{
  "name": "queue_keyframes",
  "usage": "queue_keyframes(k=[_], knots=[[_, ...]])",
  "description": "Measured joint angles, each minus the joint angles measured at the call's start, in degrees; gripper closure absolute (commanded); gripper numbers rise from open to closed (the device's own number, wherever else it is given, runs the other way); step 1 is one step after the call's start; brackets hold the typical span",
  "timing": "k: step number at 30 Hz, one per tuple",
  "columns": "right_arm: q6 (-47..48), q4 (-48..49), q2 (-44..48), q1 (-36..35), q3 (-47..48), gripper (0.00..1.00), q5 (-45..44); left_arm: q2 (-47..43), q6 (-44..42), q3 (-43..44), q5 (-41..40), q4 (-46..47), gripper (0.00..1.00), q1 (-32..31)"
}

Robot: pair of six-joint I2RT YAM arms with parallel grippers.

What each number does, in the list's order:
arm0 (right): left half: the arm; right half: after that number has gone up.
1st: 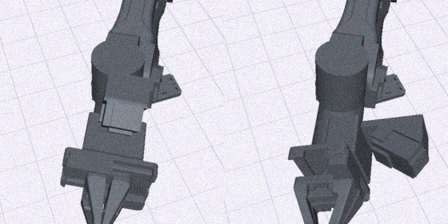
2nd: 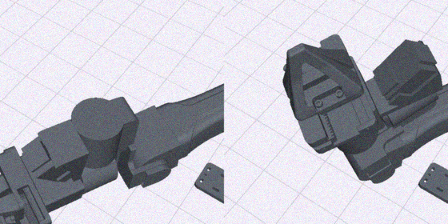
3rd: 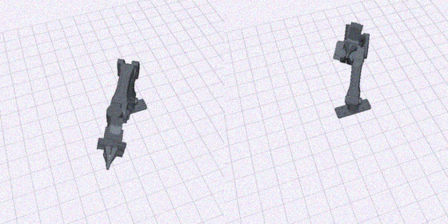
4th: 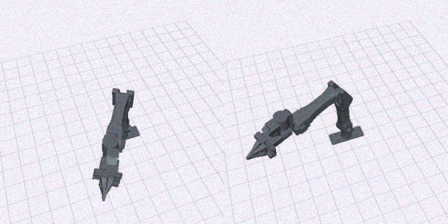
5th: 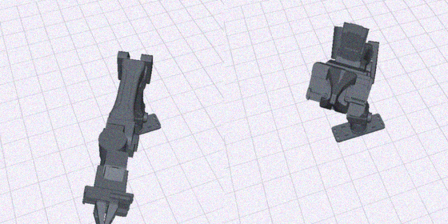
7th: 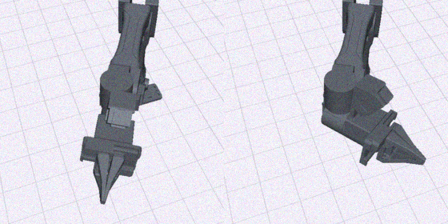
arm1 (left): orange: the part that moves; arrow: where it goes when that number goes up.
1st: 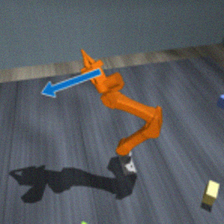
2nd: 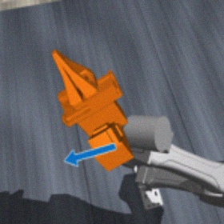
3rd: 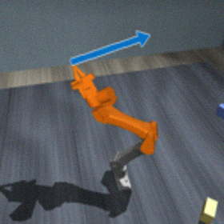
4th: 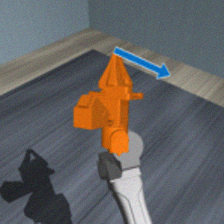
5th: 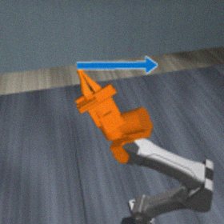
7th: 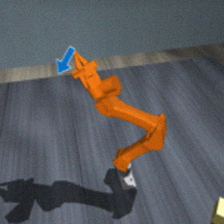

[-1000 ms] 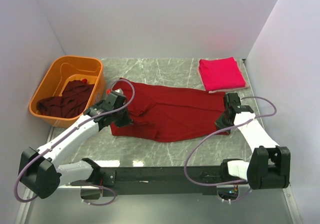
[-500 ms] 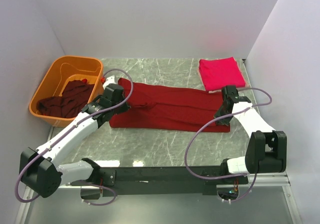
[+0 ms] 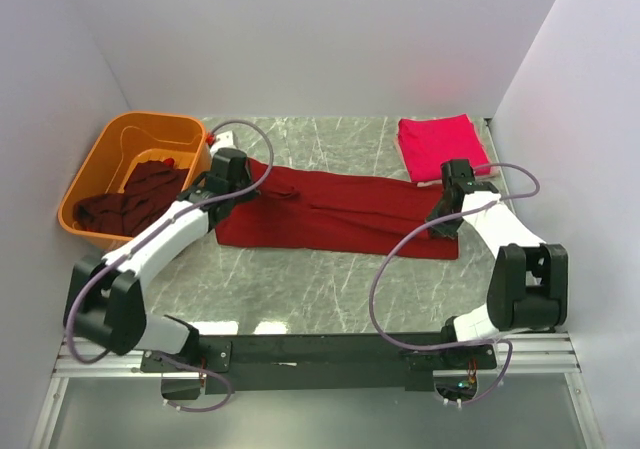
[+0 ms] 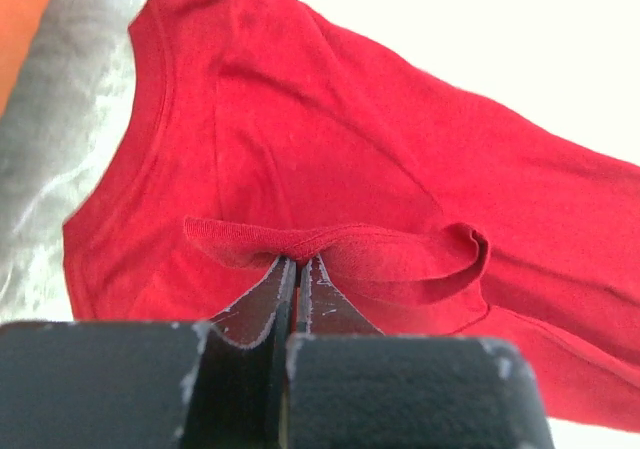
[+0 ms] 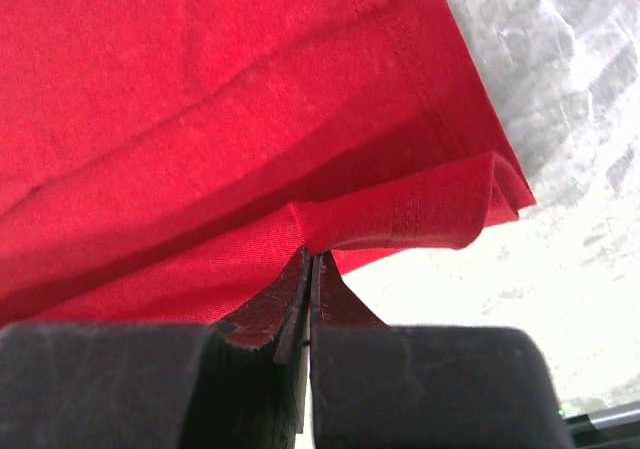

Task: Fold and stack the t-shirts
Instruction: Fold the tshirt

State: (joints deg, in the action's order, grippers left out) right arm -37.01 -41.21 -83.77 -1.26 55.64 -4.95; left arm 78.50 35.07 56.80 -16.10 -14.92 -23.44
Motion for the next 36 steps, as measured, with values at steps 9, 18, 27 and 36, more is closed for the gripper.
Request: queue_keyframes(k=[9, 18, 27, 36], knots=[[-1.1, 4.0, -7.5, 0.3, 5.6, 0.56, 0.3, 17.3, -6.3, 10.3, 3.0, 6.1, 0.83, 4.1], [-0.5, 5.2, -13.1, 0.6, 12.7, 0.34, 0.0, 31.8, -9.9, 25.8, 7.9, 3.0, 0.01, 7.9], [3.7, 8.0, -10.0, -0.3, 12.6, 0.09, 1.4, 22.1, -4.5, 14.7, 18.1, 7.0, 0.0, 7.2], [9.3, 14.7, -13.0, -7.1, 15.5, 0.07, 7.0, 21.6, -0.2, 10.6, 21.4, 8.2, 0.01, 3.5]])
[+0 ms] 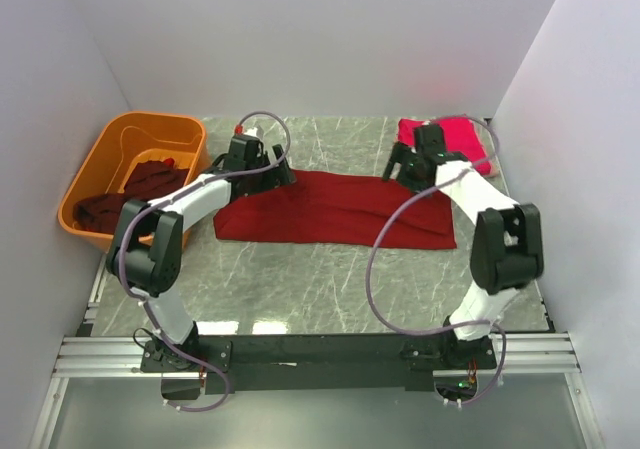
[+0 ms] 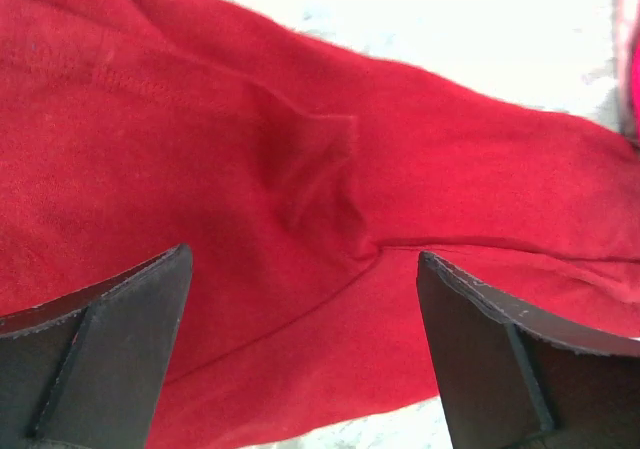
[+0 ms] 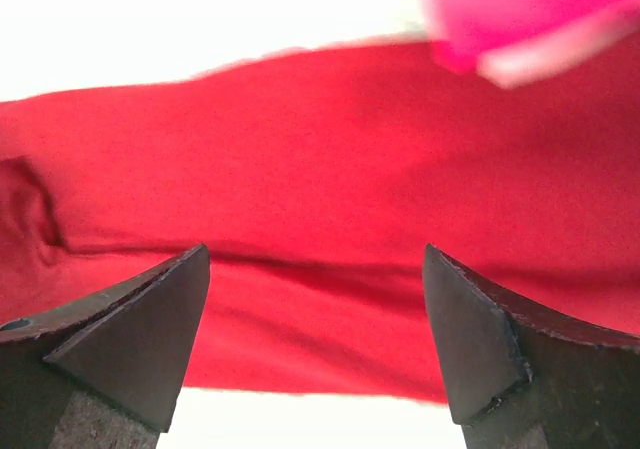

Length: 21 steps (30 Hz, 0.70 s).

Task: Fold and stack the t-shirts
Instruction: Fold the tshirt

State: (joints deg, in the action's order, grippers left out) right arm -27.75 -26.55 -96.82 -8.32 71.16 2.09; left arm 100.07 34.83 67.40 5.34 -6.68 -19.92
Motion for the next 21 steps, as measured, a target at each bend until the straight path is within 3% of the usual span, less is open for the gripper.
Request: queue_keyframes(k=[5, 11, 16, 21], knots=[[2.3, 2.3, -9.0, -2.6, 6.0, 0.07, 2.5, 5.1, 0.6, 1.2, -0.2, -0.3, 0.0, 0.0], [2.8, 2.6, -14.5, -3.4, 6.5, 0.07, 4.8, 13.8, 0.4, 9.4, -1.2, -3.5, 0.01, 0.3], [2.6, 5.3, -13.4, -4.3, 2.1, 0.06, 7.6, 19.5, 0.2, 16.9, -2.3, -6.1, 0.01, 0.3], [1.6, 8.4, -6.4, -6.1, -7.6, 0.06, 9.9, 24.2, -1.1, 24.6, -2.2, -8.7, 0.01, 0.4]])
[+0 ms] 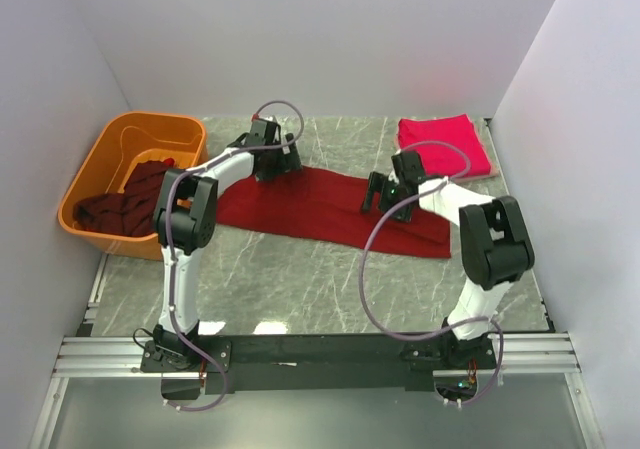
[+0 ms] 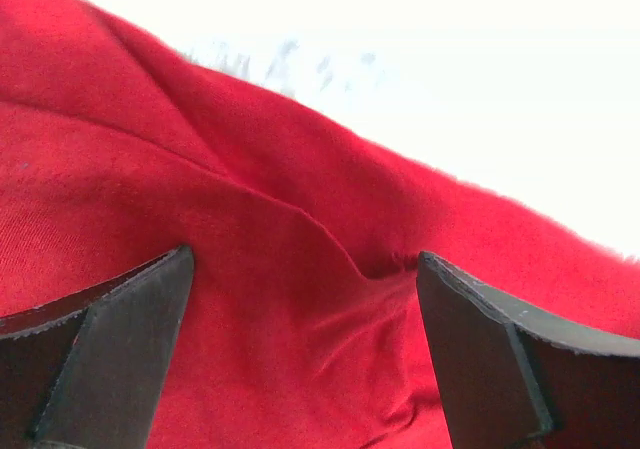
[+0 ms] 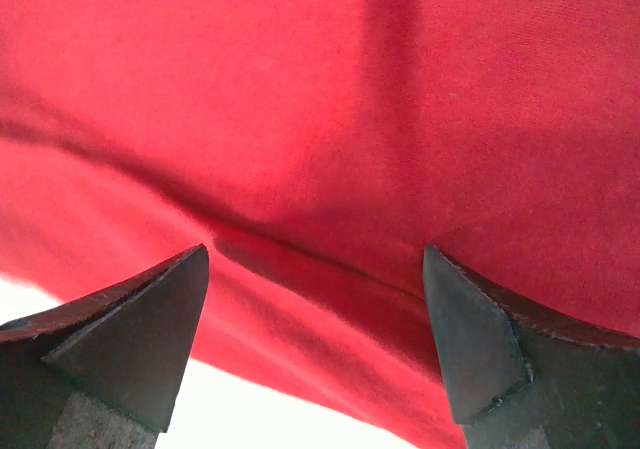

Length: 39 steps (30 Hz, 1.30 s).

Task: Fold and stack the t-shirts
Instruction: Fold the tshirt

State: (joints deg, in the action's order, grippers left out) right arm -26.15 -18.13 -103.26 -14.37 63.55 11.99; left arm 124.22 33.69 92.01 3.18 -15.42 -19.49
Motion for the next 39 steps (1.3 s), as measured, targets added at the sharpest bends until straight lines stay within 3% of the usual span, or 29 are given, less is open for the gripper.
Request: queue_keyframes(k=[10, 16, 21, 25, 33, 39], knots=[[-2.4, 4.8, 10.6, -14.0, -14.1, 0.06, 7.2, 13.8, -4.0, 22.2, 4.7, -4.6, 0.01, 0.0], [-4.5, 9.4, 8.9, -24.6, -14.5, 0.06, 14.6, 16.5, -4.3, 25.6, 9.0, -3.7, 0.0, 0.2], [-5.1, 7.8, 7.6, -30.4, -11.9, 0.06, 15.8, 18.1, -4.2, 28.1, 11.2, -3.2, 0.01, 0.7], [-5.1, 4.2, 8.0, -32.3, -8.2, 0.06, 11.2, 18.1, -4.1, 27.8, 13.1, -2.2, 0.01, 1.4], [-5.5, -5.1, 16.9, -31.2, -4.1, 0.03, -8.8, 18.1, -5.3, 28.2, 14.5, -1.6, 0.01, 1.9], [-5.9, -5.6, 23.3, -25.9, -4.0, 0.03, -12.9, 17.6, -6.3, 30.8, 14.6, -1.9, 0.01, 2.0]])
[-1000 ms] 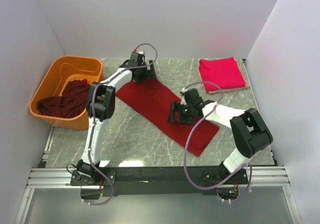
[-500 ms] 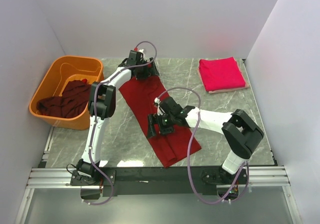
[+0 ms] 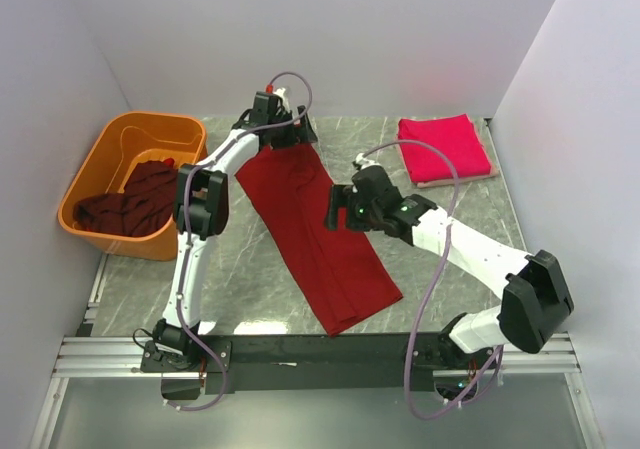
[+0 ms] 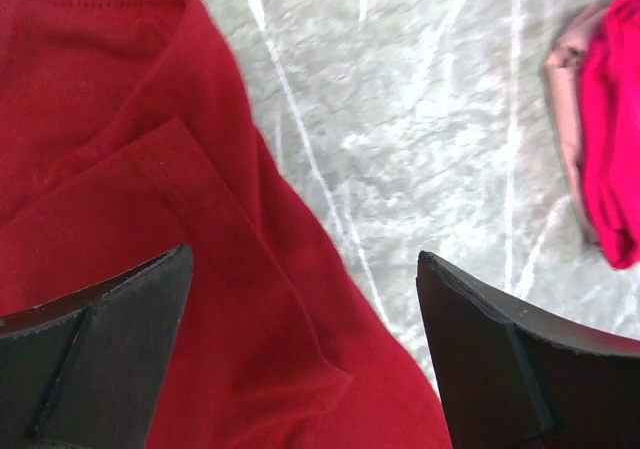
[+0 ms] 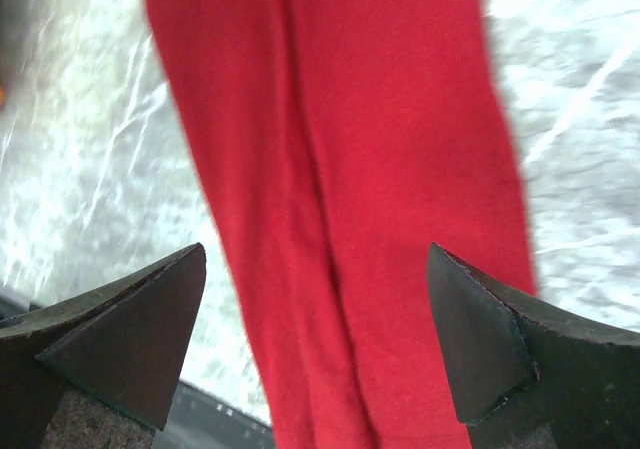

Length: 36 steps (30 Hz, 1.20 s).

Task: Fold and stack the t-shirts
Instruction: Fold the tshirt

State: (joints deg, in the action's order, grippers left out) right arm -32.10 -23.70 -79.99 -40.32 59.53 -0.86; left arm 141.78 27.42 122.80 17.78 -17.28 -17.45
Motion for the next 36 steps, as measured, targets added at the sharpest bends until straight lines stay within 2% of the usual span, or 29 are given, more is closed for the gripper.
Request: queue_keyframes(k=[3, 11, 14, 21, 27, 31, 36], knots=[[0.2, 0.5, 0.2, 2.4, -1.2, 0.03, 0.3, -4.4, 0.3, -5.2, 0.2, 1.1, 0.01, 0.0], [2.0, 0.9, -5.4, 3.9, -5.6, 0.03, 4.7, -27.8, 2.3, -34.9, -3.8, 5.5, 0.01, -0.4], [2.8, 1.4, -7.5, 4.0, -8.1, 0.03, 6.6, -29.6, 2.4, -38.5, -5.8, 5.7, 0.01, -0.5], [5.1, 4.6, -8.1, 4.0, -12.8, 0.04, 11.1, -17.4, 2.1, -30.3, -11.5, -0.6, 0.01, -0.6], [6.5, 10.1, -6.1, 3.7, -16.6, 0.04, 18.1, -8.4, 1.4, -15.3, -12.8, -5.6, 0.0, -0.5], [6.9, 13.2, -6.1, 0.5, -17.8, 0.04, 22.9, -0.4, 0.6, -2.3, -9.8, -7.3, 0.01, -0.5], [7.6, 14.4, -6.8, -2.8, -17.8, 0.04, 26.7, 5.3, 0.7, 5.9, -3.1, -4.5, 0.01, -0.6]])
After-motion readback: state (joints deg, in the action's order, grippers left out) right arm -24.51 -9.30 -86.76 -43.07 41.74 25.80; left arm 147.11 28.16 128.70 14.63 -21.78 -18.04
